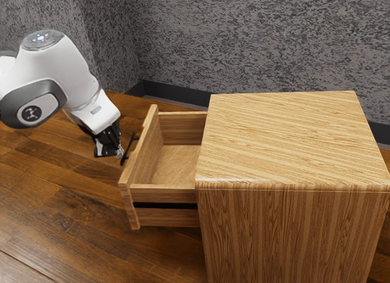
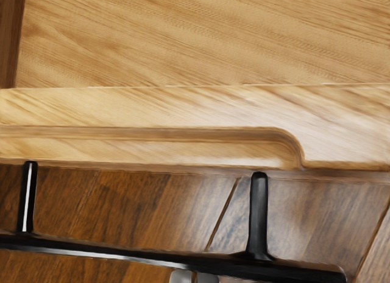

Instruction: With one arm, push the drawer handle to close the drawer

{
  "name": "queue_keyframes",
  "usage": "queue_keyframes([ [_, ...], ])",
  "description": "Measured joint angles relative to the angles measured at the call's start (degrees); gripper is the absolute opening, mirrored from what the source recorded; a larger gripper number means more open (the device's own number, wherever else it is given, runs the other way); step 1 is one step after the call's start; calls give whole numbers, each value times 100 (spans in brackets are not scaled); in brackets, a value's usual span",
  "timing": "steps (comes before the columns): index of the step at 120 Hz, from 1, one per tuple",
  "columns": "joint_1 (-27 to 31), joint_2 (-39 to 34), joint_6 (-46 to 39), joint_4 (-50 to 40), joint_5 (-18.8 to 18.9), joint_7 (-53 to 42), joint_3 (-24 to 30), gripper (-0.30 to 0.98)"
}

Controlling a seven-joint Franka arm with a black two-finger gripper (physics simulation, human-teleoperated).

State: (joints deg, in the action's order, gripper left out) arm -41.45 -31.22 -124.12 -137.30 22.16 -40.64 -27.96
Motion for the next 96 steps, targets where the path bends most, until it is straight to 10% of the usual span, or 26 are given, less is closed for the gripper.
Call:
queue_keyframes([
  [96, -352, 452, -1470, -54, -68, 112, -25, -10],
])
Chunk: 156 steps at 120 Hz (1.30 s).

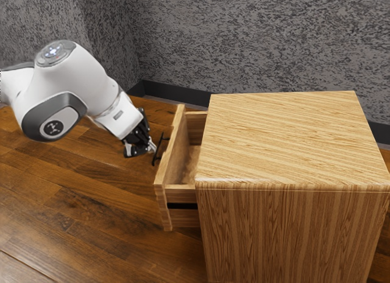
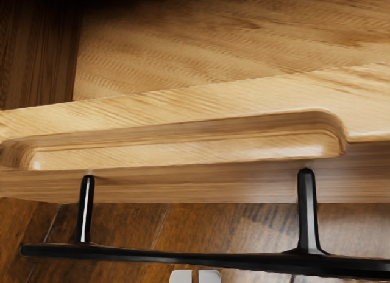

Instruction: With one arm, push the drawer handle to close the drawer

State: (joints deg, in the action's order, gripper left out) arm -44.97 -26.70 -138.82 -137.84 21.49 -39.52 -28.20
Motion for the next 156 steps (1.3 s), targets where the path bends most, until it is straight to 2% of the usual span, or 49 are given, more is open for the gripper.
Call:
queue_keyframes([
  [37, -191, 440, -669, 13, -39, 150, -10, -10],
  [95, -518, 747, -1751, 5, -101, 321, -51, -12],
  [113, -417, 715, -656, 359, -119, 501, -62, -10],
  [143, -398, 1114, 1612, 1987, -126, 997, -80, -9],
  [156, -403, 1280, 2251, 2416, -145, 1210, -81, 12],
])
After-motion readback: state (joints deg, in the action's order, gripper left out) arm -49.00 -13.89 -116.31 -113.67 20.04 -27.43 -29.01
